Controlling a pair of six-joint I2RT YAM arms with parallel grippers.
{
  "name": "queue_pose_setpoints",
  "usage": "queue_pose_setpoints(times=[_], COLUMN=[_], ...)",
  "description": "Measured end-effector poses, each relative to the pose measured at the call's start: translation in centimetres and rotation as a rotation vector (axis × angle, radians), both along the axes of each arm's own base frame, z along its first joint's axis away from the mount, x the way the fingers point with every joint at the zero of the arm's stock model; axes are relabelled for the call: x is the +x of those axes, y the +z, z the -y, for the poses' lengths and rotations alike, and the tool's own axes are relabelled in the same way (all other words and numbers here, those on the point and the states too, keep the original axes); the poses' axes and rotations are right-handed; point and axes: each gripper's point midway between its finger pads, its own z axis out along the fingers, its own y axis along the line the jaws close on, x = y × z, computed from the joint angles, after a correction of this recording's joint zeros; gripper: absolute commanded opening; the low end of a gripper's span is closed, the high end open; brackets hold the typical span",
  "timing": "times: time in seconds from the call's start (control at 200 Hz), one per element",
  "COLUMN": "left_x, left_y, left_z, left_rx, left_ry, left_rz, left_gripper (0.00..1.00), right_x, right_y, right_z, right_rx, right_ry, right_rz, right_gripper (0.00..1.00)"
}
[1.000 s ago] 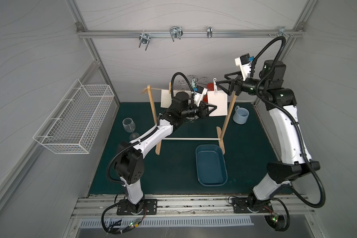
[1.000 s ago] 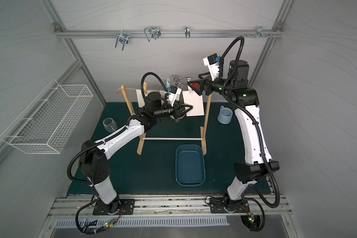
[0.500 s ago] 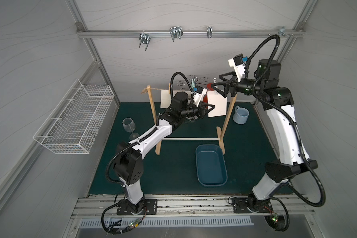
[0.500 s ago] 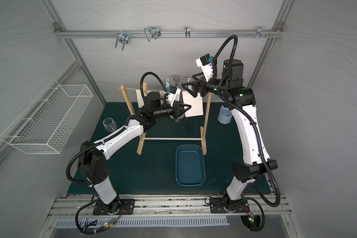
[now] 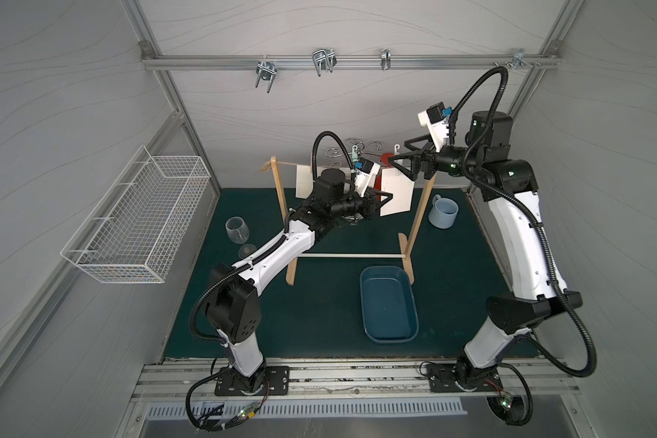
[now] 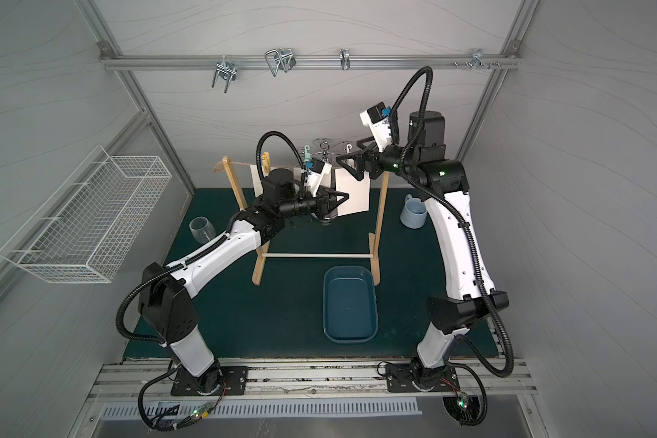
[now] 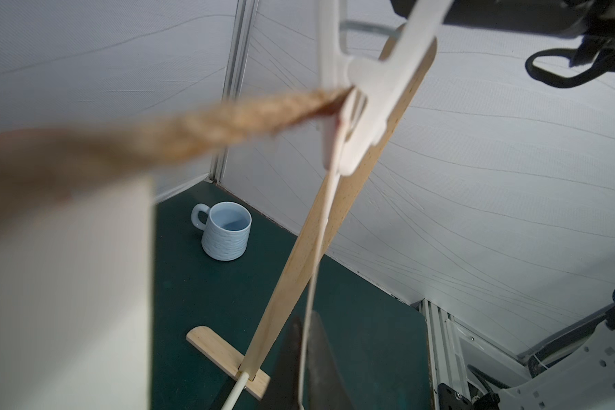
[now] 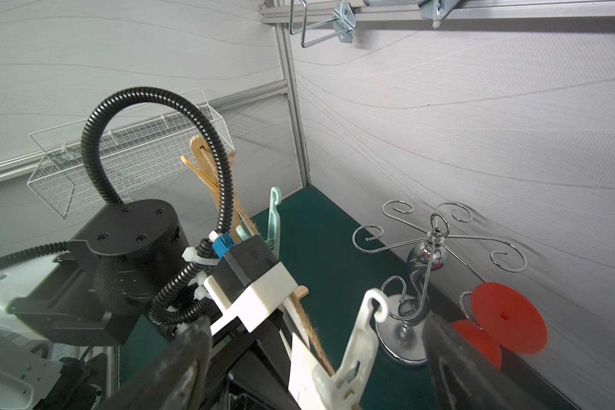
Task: Remove the postcards from the strings
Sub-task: Remove the clamp from the clothesline.
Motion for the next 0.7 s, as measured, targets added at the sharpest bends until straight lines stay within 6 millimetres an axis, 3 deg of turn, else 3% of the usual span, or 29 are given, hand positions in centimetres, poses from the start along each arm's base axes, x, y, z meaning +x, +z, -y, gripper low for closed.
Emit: queue_pose_setpoints(times=[0.7], left_x=[-0.18], left_y=[0.53], left_z=[-0.33], left_rx=[0.005], left_ry=[0.005], left_rz=[0.026], left_gripper=[0.06], right_x=[-0.5], right_y=[0.08], right_z=[-0.15], right_rx=[-0.005], right_ry=[0.014], right_rz=[0.005], right_gripper=[0.94])
